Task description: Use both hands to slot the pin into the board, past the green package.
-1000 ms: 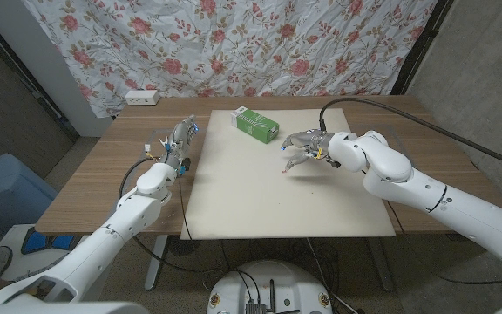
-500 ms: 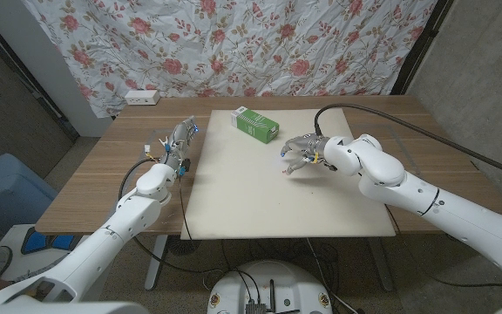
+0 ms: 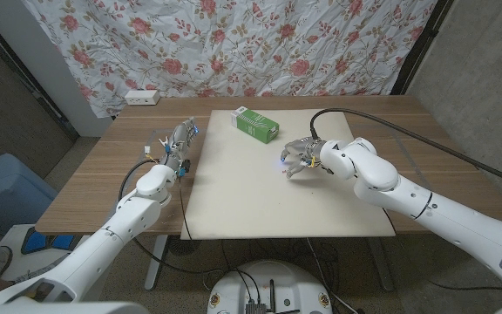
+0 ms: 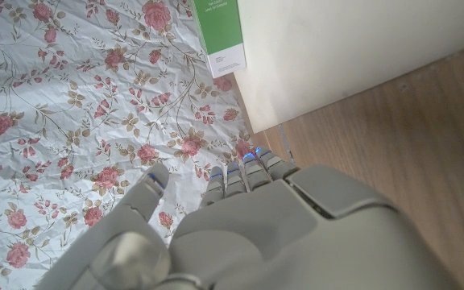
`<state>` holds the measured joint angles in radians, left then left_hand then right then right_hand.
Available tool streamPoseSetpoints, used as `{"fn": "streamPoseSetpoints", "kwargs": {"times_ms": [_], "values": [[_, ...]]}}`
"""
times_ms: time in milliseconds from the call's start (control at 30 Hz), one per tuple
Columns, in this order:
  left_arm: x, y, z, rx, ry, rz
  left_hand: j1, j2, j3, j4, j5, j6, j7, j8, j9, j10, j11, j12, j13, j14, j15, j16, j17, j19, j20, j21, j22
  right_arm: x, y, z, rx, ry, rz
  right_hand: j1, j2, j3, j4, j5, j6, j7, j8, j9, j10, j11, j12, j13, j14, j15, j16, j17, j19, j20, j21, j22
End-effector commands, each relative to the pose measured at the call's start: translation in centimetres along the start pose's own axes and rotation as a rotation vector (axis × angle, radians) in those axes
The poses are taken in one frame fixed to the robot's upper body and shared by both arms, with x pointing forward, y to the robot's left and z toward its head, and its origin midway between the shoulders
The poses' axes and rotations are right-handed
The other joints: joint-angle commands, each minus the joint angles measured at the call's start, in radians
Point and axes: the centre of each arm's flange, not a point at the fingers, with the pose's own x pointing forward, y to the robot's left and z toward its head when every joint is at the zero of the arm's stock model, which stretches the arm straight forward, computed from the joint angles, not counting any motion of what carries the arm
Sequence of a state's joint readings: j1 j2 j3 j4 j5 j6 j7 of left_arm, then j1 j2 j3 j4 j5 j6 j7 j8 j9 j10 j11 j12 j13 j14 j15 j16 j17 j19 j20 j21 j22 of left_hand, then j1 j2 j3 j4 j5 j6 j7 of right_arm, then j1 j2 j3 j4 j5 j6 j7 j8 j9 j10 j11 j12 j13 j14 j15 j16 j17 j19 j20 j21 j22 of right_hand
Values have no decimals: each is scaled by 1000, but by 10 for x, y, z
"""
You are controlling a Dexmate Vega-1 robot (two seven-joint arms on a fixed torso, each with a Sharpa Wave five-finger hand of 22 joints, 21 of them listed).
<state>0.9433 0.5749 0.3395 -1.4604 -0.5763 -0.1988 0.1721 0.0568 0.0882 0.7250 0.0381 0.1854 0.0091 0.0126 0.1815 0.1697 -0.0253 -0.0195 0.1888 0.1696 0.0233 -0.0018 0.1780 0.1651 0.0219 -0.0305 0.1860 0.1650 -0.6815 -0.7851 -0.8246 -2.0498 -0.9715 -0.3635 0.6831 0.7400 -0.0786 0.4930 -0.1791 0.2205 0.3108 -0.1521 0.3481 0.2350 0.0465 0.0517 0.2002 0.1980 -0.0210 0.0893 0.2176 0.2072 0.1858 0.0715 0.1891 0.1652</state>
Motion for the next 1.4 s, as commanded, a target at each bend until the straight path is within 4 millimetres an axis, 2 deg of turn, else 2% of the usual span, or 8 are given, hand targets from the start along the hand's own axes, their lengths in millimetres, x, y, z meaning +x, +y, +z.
{"fn": "streamPoseSetpoints", "kwargs": {"times_ms": [33, 467, 900, 1233, 1400], "values": [[-1, 1, -3, -3, 8, 2, -12, 78, 8, 2, -2, 5, 2, 1, 5, 6, -5, -1, 3, 6, 3, -1, 3, 5, -11, 4, 5, 4, 2, 9, -11, 20, 16, 12, -4, 5, 1, -1, 17, -1, 12, 4, 13, -4, 6, 4, 5, 3, 5, 6, 8, 0, 3, 2], [-1, 3, -7, -8, 15, 0, -14, 79, 11, 3, -2, 7, 4, 1, 5, 6, -3, -1, 3, 6, 5, -1, 3, 5, -10, 4, 5, 11, 1, 14, -31, 56, 39, 25, 0, 6, 4, -3, 45, -9, 32, 9, 19, -5, 7, 6, 7, 5, 8, 10, 11, 5, 3, 2], [-4, 3, -9, -6, 24, 3, -15, 80, 14, 5, -2, 7, 5, 1, 5, 5, -4, -2, 3, 7, 6, -1, 4, 5, -8, 4, 5, 16, 4, 19, -42, 89, 37, 55, 9, 13, 1, -5, 77, -29, 54, 14, 24, -10, 6, 7, 8, 2, 9, 12, 23, 1, 4, 2], [-6, 3, -10, -11, 25, 5, -16, 80, 16, 7, -2, 8, 4, 1, 5, 7, -4, -2, 3, 6, 6, -1, 4, 5, -8, 4, 5, 16, 10, 19, -39, 83, -30, 74, 8, 7, 7, -14, 169, -52, 107, 22, 55, -19, 14, 8, 33, -9, 22, 19, 53, -4, 9, 2], [-6, 4, -11, -9, 27, 7, -17, 79, 17, 7, -2, 8, 4, 1, 5, 7, -4, -2, 3, 7, 6, -1, 4, 6, -8, 4, 5, 15, 15, 19, -35, 81, -71, 81, 6, 2, 8, -20, 205, -51, 129, 25, 74, -23, 18, 9, 50, -15, 29, 22, 66, -8, 10, 2]]}}
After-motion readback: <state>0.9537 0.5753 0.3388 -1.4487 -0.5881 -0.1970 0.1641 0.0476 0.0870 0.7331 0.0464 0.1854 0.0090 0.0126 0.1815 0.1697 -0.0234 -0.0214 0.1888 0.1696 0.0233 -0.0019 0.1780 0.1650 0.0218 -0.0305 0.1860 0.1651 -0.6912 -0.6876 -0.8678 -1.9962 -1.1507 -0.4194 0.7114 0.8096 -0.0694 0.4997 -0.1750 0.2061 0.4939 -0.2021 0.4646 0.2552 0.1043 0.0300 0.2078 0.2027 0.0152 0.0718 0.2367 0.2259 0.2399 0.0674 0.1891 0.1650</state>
